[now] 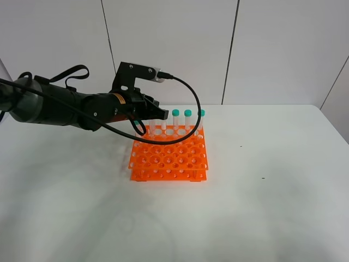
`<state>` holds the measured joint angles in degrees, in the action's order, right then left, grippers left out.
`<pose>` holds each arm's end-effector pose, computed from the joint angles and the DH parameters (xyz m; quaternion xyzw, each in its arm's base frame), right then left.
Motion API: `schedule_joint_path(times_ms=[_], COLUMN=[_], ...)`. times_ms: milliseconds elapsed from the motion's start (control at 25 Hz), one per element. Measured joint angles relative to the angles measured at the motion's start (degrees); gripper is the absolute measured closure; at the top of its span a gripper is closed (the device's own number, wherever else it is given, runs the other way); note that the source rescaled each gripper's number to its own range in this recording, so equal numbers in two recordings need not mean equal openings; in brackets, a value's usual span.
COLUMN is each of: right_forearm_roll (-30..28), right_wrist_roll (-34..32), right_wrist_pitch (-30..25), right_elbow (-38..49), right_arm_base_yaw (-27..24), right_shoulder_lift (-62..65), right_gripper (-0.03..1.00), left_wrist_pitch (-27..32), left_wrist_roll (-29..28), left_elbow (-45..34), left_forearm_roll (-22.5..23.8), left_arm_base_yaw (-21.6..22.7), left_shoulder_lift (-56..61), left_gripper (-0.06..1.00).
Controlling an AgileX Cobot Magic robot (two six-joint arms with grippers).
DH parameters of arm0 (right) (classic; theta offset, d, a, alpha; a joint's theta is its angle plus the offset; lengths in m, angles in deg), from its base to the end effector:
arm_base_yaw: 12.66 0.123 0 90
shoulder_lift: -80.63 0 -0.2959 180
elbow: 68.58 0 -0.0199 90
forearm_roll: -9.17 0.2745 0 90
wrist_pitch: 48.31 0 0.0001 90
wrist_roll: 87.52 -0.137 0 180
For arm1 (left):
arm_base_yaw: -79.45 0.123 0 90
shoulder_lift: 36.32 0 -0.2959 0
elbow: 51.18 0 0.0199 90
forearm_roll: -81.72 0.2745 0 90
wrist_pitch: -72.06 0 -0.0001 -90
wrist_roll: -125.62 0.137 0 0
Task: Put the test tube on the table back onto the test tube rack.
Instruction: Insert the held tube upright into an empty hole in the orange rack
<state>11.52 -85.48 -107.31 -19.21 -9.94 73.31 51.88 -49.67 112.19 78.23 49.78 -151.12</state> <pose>0.0481 0.0071 0.2687 -0.0356 0.8457 0.0237 0.5320 0.4104 -0.2305 0.1751 0.2156 0.7969 -0.1292 0.5494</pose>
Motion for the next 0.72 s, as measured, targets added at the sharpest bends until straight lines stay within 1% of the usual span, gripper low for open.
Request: schedule_joint_path(times_ms=[160, 720], right_forearm_roll=[0.00, 0.00], right_wrist_roll=[0.00, 0.00], right_wrist_pitch=[0.00, 0.00], right_elbow=[0.00, 0.00], right_arm_base_yaw=[0.00, 0.00], right_shoulder_lift=[0.00, 0.00], right_gripper=[-0.03, -0.03], left_wrist_pitch=[-1.04, -1.38], left_wrist_roll=[0.00, 0.00], left_elbow=[-0.07, -0.07], left_forearm_roll=[0.00, 0.00], left_arm_base_yaw=[0.00, 0.00], left_shoulder_lift=[-0.51, -0.57], left_gripper=[0.94, 0.94])
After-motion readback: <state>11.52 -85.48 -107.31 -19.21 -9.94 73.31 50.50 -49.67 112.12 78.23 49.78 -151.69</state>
